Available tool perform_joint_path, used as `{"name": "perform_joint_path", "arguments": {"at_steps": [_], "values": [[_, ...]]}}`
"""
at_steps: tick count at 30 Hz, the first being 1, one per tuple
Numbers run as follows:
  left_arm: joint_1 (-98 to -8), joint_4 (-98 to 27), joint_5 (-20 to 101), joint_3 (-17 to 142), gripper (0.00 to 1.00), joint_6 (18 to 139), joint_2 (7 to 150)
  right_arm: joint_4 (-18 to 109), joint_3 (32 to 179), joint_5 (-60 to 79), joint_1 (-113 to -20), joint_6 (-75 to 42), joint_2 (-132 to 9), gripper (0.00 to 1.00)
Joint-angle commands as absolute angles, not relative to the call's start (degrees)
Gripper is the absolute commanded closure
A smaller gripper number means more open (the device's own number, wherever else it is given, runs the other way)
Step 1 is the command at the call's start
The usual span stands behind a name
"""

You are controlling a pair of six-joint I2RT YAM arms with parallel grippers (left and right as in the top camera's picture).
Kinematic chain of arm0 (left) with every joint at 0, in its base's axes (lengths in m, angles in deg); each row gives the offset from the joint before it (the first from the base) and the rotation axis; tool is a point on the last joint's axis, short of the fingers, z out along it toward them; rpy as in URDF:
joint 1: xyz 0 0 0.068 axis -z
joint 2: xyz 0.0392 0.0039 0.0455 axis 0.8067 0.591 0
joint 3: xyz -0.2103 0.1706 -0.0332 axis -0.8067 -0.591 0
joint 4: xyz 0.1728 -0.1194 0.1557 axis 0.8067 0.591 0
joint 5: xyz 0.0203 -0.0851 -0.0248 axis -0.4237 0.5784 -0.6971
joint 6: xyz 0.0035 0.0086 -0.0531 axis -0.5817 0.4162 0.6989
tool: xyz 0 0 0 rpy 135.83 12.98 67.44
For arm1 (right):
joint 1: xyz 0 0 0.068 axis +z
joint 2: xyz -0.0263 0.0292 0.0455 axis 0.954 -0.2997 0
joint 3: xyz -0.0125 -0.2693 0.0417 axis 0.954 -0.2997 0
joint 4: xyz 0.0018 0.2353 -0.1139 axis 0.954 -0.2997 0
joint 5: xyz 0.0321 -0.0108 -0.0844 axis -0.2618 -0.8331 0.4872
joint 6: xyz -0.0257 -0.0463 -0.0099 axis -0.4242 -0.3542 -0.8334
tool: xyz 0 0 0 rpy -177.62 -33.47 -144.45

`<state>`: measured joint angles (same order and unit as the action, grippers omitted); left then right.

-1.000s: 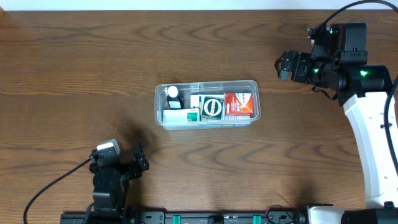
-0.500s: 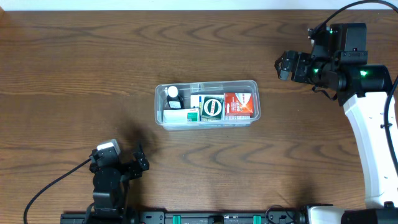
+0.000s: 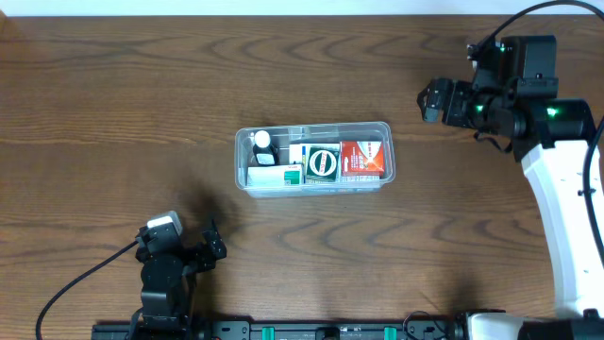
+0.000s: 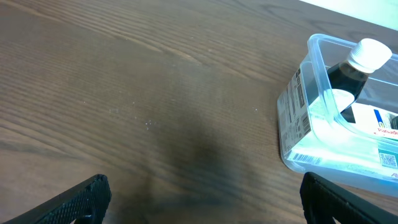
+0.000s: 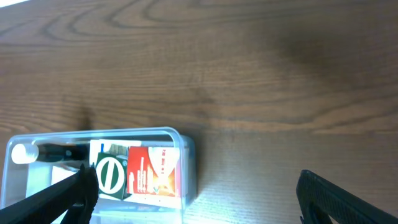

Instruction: Pack container

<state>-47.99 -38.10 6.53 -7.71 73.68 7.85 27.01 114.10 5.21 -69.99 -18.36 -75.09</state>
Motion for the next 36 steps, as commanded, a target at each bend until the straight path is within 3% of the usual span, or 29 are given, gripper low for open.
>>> {"name": "perform_joint_path", "arguments": {"at_steps": [1,8,20,36], "values": [[-48.2,-38.1,6.5,-8.6,0.02,73.0,7.5,26.5,110.9,8.8,-69.1,-22.2,-68.3,0.01],[-48.2,-38.1,6.5,-8.6,0.02,72.9,7.5,33.2,91.4,9.0,-69.2,-35.1,-48.2,0.01],[-48.2,-38.1,6.5,-8.6,0.02,72.9,7.5,39.1,59.0,9.5,-71.5,-35.7,-12.0,0.01],[-48.2,-38.1,6.5,-8.6,0.02,72.9,7.5,44.8,41.0,9.4,-71.5,-35.5,4.9,0.01]]}}
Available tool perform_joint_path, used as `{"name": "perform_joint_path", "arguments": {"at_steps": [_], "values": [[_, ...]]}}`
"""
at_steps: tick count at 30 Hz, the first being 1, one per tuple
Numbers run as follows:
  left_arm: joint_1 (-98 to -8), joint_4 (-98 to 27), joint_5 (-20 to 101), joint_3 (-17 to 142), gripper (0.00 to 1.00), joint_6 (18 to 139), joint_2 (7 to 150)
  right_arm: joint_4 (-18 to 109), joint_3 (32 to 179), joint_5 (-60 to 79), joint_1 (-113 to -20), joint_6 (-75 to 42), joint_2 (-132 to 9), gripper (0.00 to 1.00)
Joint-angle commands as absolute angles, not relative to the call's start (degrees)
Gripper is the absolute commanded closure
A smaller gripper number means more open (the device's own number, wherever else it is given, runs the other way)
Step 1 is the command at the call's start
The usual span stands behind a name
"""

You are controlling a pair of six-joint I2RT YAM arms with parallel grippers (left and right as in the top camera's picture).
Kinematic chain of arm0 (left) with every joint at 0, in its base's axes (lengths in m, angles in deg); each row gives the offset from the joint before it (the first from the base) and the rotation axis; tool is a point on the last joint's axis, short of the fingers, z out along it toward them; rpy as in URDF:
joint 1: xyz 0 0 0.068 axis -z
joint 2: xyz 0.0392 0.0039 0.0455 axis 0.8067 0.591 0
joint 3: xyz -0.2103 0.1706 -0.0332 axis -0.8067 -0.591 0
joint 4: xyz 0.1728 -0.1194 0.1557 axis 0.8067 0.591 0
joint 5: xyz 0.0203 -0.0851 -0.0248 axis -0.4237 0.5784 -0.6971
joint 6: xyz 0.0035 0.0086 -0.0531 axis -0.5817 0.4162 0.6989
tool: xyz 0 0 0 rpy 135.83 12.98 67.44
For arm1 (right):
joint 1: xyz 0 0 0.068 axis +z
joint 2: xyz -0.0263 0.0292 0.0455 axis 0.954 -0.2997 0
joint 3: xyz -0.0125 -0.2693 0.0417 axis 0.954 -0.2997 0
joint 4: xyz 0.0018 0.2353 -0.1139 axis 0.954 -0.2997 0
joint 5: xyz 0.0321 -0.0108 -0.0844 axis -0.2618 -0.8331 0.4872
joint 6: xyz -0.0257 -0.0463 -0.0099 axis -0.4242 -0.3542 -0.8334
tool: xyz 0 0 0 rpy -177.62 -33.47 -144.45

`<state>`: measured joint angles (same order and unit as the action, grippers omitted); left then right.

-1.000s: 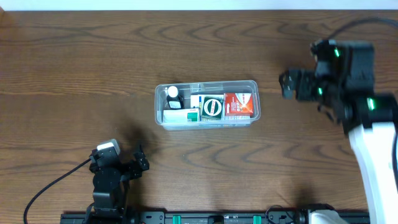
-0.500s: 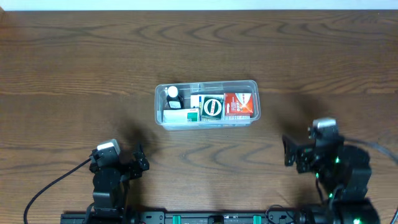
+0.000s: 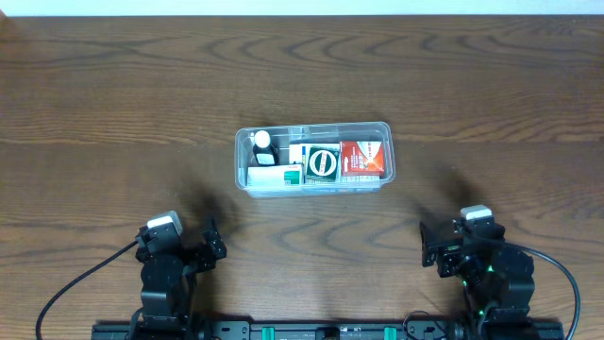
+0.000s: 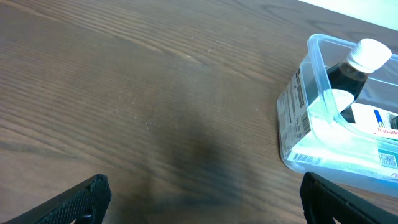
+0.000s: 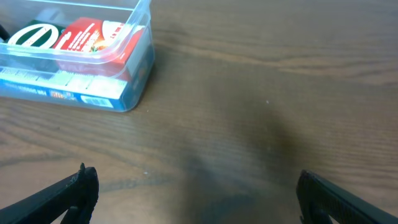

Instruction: Pack container

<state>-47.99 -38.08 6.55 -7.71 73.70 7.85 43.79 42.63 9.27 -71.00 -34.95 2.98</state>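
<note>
A clear plastic container (image 3: 312, 159) sits in the middle of the wooden table. Inside it stand a dark bottle with a white cap (image 3: 261, 142), a green-and-white round-marked pack (image 3: 323, 162) and a red box (image 3: 361, 159). The container's near left corner (image 4: 298, 124) with the bottle (image 4: 357, 62) shows in the left wrist view, its right end (image 5: 134, 56) in the right wrist view. My left gripper (image 4: 199, 202) rests open near the front left edge. My right gripper (image 5: 196, 199) is open at the front right, with bare table between its fingers.
Dark wood tabletop (image 3: 113, 104) lies all around the container. The arm bases and a black rail (image 3: 330, 331) run along the front edge. A cable (image 3: 75, 283) trails from the left arm.
My right arm has moved from high at the table's far right corner to low at the front right edge. Its gripper stays open. The left arm and the container have not moved.
</note>
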Motion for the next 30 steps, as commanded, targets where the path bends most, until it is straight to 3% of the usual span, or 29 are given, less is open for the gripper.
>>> {"name": "perform_joint_path", "arguments": {"at_steps": [1,30], "values": [[-48.2,-38.1,6.5,-8.6,0.02,72.9,7.5,45.7,40.1,9.4,-71.5,-35.5,5.7,0.01],[-48.2,-38.1,6.5,-8.6,0.02,72.9,7.5,46.5,40.1,9.4,-71.5,-35.5,8.0,0.01]]}}
